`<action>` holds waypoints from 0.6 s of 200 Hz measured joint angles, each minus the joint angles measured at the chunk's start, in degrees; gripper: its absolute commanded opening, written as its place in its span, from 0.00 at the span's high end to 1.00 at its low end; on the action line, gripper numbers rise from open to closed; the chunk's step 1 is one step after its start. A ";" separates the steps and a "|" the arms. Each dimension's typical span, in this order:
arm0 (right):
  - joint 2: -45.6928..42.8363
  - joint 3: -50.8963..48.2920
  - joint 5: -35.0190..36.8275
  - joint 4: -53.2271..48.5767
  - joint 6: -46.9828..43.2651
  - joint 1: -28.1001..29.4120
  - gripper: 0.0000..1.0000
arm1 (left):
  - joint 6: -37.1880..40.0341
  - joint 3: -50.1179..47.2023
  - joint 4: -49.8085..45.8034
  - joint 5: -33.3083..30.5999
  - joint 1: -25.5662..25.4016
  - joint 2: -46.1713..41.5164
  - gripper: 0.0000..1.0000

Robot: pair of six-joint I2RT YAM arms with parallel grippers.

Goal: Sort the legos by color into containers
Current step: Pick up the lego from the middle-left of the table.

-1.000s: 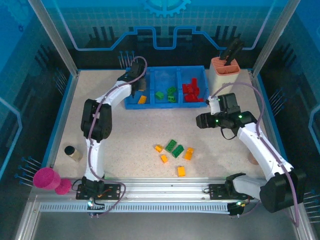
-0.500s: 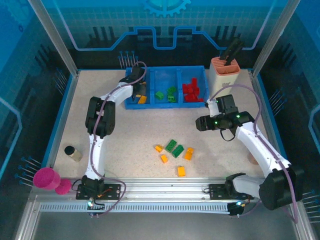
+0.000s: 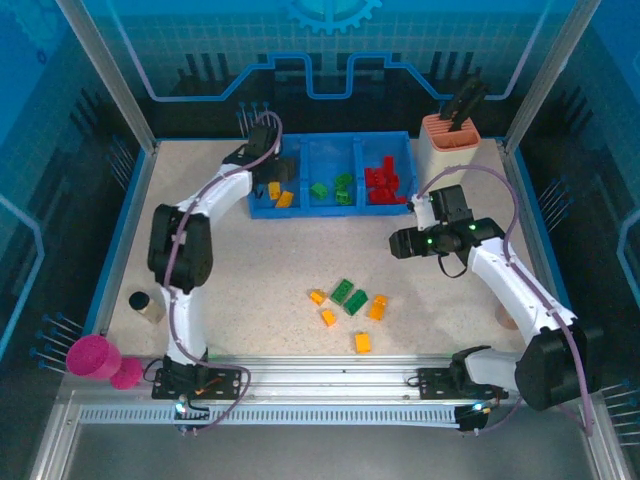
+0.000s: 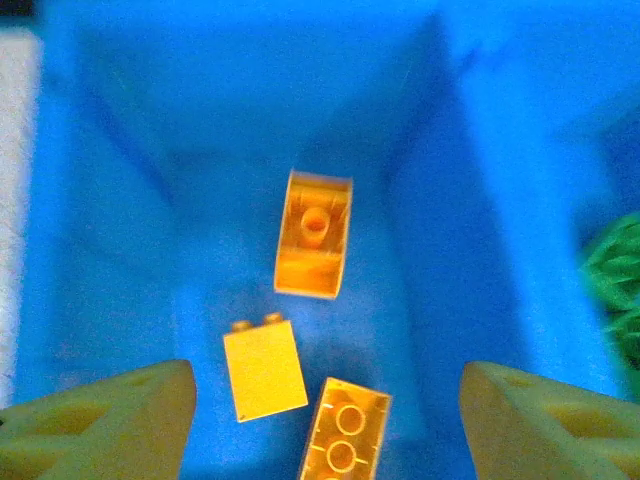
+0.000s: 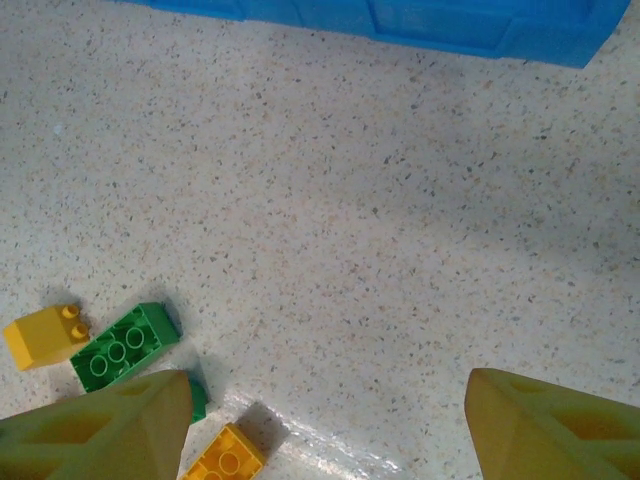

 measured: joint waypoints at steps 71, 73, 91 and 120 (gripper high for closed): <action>-1.40 0.00 4.98 3.54 -1.92 -0.04 0.00 | 2.45 -12.72 6.23 -0.26 -7.80 -23.63 0.27; -1.53 0.00 5.14 3.67 -1.99 -0.04 0.00 | 2.54 -13.00 6.19 -0.31 -8.28 -23.85 0.27; -4.61 -1.16 7.76 6.47 -1.68 -0.15 0.00 | 2.64 -16.00 4.98 -0.28 -13.33 -25.66 0.27; -12.00 -4.87 13.18 10.78 1.44 -1.60 0.00 | 0.81 -21.38 2.93 0.09 -23.41 -26.49 0.27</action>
